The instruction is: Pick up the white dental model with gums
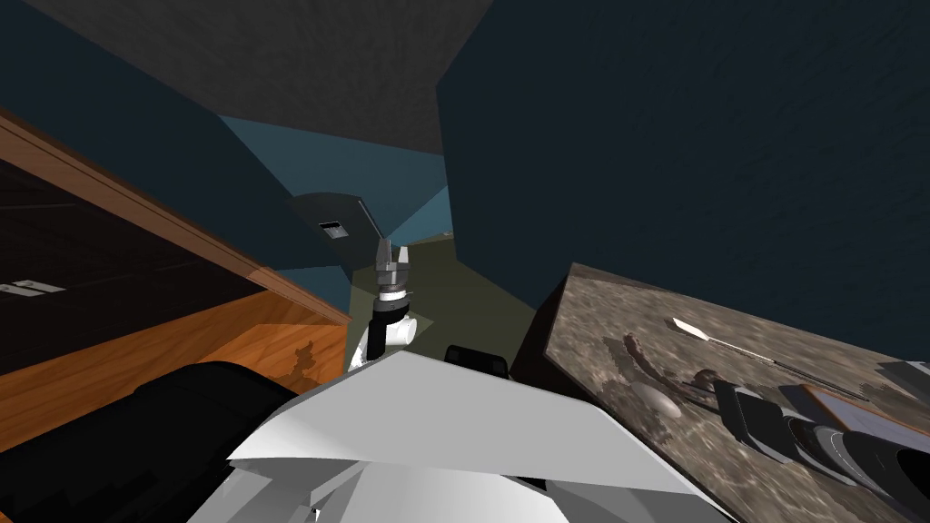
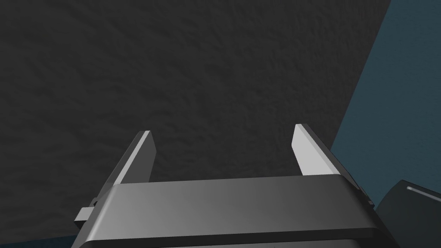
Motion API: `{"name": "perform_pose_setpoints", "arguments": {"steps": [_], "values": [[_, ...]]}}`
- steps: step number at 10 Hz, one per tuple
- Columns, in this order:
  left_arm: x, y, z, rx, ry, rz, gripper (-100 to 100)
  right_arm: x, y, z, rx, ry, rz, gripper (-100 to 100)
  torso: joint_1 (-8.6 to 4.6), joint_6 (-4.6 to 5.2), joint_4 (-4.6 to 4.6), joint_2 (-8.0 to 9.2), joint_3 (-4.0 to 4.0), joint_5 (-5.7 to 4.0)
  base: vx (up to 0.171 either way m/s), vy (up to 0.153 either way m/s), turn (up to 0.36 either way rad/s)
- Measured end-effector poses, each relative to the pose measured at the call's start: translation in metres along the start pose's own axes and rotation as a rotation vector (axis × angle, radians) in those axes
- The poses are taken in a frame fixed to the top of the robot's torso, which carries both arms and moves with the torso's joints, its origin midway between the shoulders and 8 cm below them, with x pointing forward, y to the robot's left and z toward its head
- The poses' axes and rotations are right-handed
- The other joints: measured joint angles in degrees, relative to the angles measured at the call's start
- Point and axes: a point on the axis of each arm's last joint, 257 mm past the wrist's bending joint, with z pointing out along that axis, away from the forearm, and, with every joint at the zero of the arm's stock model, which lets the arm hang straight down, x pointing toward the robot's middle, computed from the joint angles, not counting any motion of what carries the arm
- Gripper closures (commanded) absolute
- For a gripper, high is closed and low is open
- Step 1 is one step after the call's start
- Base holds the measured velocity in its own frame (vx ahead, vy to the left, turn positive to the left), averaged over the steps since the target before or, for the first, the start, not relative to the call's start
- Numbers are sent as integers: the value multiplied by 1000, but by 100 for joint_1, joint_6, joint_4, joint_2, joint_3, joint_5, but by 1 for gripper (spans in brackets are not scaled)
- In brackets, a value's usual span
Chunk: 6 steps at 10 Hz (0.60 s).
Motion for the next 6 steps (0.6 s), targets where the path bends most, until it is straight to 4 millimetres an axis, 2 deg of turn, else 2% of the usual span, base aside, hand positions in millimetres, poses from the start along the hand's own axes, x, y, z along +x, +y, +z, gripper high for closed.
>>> {"name": "perform_pose_setpoints", "arguments": {"steps": [4,6], "values": [[0,0,0,0,0,0,0,-5,-15,0,5,-15,-3,100,2,2,2,6,4,4,-26,11,-13],[0,0,0,0,0,0,0,-4,-15,1,-4,-10,-16,100,1,4,0,2,1,2,-13,6,-10]]}}
